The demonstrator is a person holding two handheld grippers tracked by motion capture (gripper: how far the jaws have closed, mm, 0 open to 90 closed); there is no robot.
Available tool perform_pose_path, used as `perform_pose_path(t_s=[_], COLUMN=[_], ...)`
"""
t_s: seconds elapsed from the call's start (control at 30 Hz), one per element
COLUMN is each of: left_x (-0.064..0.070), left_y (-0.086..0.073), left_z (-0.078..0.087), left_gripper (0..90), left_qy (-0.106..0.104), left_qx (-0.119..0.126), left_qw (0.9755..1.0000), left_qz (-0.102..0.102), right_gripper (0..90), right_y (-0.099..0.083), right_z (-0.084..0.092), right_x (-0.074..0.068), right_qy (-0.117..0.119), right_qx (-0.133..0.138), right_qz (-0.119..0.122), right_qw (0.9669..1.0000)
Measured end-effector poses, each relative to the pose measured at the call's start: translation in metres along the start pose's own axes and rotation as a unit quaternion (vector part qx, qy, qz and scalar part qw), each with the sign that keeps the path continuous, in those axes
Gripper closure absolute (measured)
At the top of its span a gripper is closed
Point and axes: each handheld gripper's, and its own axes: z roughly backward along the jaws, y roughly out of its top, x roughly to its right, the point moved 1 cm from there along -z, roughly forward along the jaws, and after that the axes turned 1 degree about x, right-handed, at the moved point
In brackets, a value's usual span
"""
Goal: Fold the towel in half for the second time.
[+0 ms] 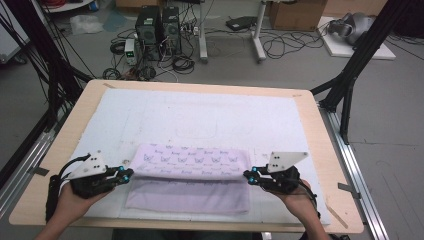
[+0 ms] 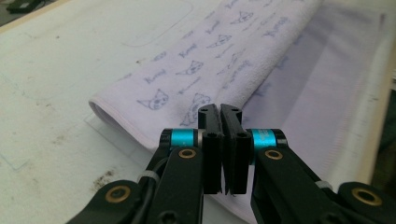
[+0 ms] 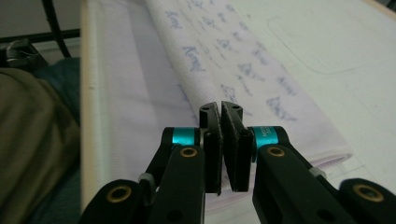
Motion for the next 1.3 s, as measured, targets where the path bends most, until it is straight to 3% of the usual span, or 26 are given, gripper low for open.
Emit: perform_pose_path(t_s=[0.07,0.1,0.17,0.23,0.3,0.5,0.63,0.8,0.87,0.97,1.13,1.3], left_x=[0.013,0.018,0.019,0.017,0.016,0.008,0.001,-0.016,-0.023,-0.038,-0.059,-0.074], left_y=[-0.009,-0.015,-0.027,-0.031,-0.03,-0.032,-0.033,-0.015,-0.009,-0.003,-0.001,-0.003], left_z=[0.006,0.005,-0.002,-0.008,-0.016,-0.034,-0.039,-0.045,-0.049,-0.057,-0.073,-0.086], left_gripper=[86.2,82.8,66.6,62.7,63.0,65.9,64.6,61.9,60.8,58.7,54.7,51.0], left_qy=[-0.018,-0.025,-0.025,-0.029,-0.029,-0.026,-0.018,0.002,0.01,0.023,0.04,0.056], left_qx=[-0.003,-0.009,-0.031,-0.036,-0.039,-0.054,-0.052,-0.024,-0.02,-0.007,-0.019,-0.024], left_qw=[0.9998,0.9996,0.9992,0.9988,0.9988,0.9982,0.9984,0.9995,0.9995,0.999,0.9977,0.9954], left_qz=[-0.007,-0.006,0.003,0.012,0.006,0.007,0.014,0.023,0.022,0.037,0.052,0.074], right_gripper=[86.8,85.9,78.9,76.3,74.6,71.0,67.3,60.1,57.7,55.8,54.2,52.3], right_y=[-0.003,-0.007,-0.018,-0.024,-0.026,-0.032,-0.034,-0.021,-0.016,-0.012,-0.013,-0.017], right_z=[0.009,0.009,0.003,-0.001,-0.006,-0.03,-0.036,-0.04,-0.043,-0.047,-0.055,-0.058], right_x=[-0.014,-0.021,-0.03,-0.029,-0.026,-0.019,-0.007,0.017,0.024,0.033,0.052,0.069], right_qy=[0.015,0.037,0.042,0.047,0.05,0.06,0.046,0.015,0.001,-0.01,-0.031,-0.043], right_qx=[0.007,0.001,-0.029,-0.023,-0.014,-0.036,-0.04,-0.026,-0.024,-0.027,-0.025,-0.011], right_qz=[0.004,0.001,0.004,-0.009,-0.024,-0.033,-0.048,-0.065,-0.061,-0.064,-0.07,-0.093], right_qw=[0.9999,0.9993,0.9987,0.9986,0.9983,0.997,0.997,0.9975,0.9979,0.9976,0.9967,0.9947])
